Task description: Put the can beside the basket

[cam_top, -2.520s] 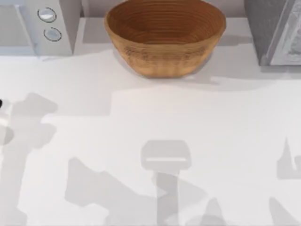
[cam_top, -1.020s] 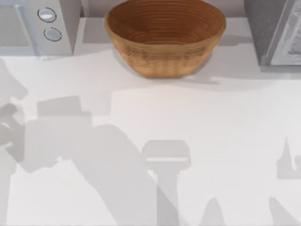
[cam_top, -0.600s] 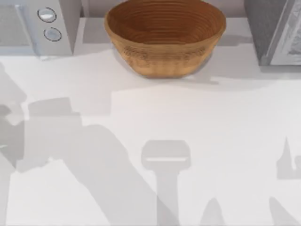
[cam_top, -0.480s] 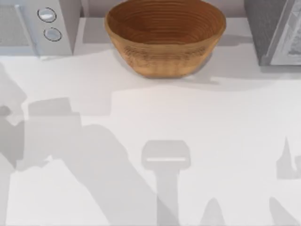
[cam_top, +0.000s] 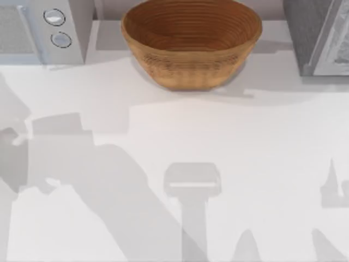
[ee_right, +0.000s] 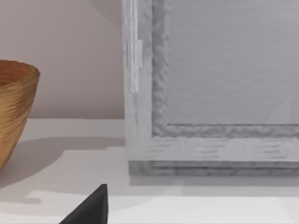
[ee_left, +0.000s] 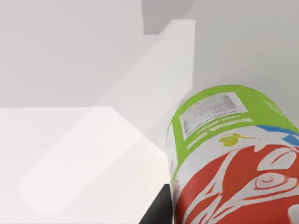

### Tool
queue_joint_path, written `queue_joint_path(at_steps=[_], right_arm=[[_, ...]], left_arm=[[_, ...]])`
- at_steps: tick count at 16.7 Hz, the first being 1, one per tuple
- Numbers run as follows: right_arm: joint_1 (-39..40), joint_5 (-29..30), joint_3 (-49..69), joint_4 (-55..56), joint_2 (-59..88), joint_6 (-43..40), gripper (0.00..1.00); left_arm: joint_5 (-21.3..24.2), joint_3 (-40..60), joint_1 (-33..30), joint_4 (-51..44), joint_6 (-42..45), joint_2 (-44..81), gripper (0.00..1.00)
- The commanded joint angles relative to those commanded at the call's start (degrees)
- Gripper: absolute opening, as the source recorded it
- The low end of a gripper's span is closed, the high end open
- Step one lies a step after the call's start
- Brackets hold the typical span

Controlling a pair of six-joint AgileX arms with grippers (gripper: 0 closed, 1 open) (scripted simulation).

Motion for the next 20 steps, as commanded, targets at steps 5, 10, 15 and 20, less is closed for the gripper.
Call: queue_joint_path(at_steps=[5, 10, 15, 20], right_arm=[[0.0, 0.0, 0.0, 0.0, 0.0, 0.0, 1.0], [0.0, 0.0, 0.0, 0.0, 0.0, 0.0, 1.0], [0.0, 0.0, 0.0, 0.0, 0.0, 0.0, 1.0], [0.0, 0.0, 0.0, 0.0, 0.0, 0.0, 1.0]], left_arm=[[0.0, 0.0, 0.0, 0.0, 0.0, 0.0, 0.0], [0.0, 0.0, 0.0, 0.0, 0.0, 0.0, 0.0], [1.21, 0.99, -2.65, -0.13, -3.5, 0.29, 0.0], [4.98, 5.52, -13.41, -1.23, -21.42, 2.19, 0.0]])
